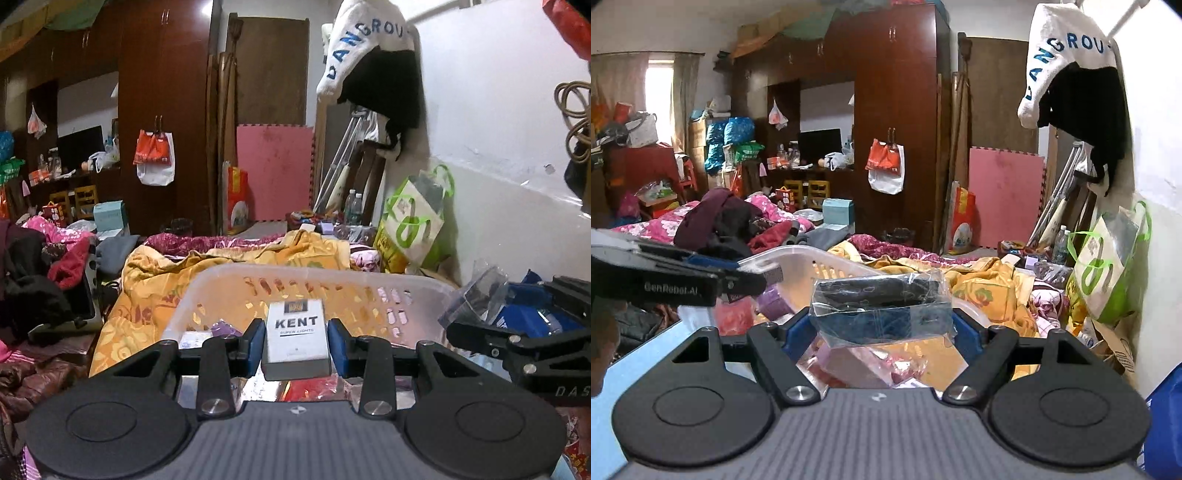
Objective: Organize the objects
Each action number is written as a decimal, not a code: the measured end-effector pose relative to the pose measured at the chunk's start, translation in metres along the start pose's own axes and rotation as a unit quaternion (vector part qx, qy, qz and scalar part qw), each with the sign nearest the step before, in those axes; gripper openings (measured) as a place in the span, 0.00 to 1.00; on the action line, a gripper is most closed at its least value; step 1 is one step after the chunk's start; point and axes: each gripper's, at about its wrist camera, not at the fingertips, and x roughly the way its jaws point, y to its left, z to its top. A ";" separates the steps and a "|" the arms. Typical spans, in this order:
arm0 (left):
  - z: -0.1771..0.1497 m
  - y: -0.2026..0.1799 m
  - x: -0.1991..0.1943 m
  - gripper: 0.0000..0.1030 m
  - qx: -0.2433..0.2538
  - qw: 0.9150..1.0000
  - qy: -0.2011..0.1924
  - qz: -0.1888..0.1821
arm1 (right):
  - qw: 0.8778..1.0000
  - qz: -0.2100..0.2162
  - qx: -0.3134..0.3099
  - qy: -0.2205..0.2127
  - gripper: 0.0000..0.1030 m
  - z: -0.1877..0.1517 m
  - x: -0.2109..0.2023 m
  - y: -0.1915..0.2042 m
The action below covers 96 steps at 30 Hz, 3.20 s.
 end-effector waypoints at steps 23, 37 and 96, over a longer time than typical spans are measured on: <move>-0.051 -0.015 -0.076 0.97 0.022 0.996 -0.082 0.027 | 0.995 -0.089 -0.038 -0.012 1.00 -0.040 -0.071 0.029; -0.064 -0.041 -0.101 0.97 0.056 0.996 -0.075 -0.008 | 0.997 -0.069 -0.016 -0.026 1.00 -0.055 -0.085 0.030; -0.073 -0.036 -0.089 0.97 0.022 0.998 -0.065 -0.010 | 0.998 -0.014 0.054 -0.032 1.00 -0.067 -0.095 0.010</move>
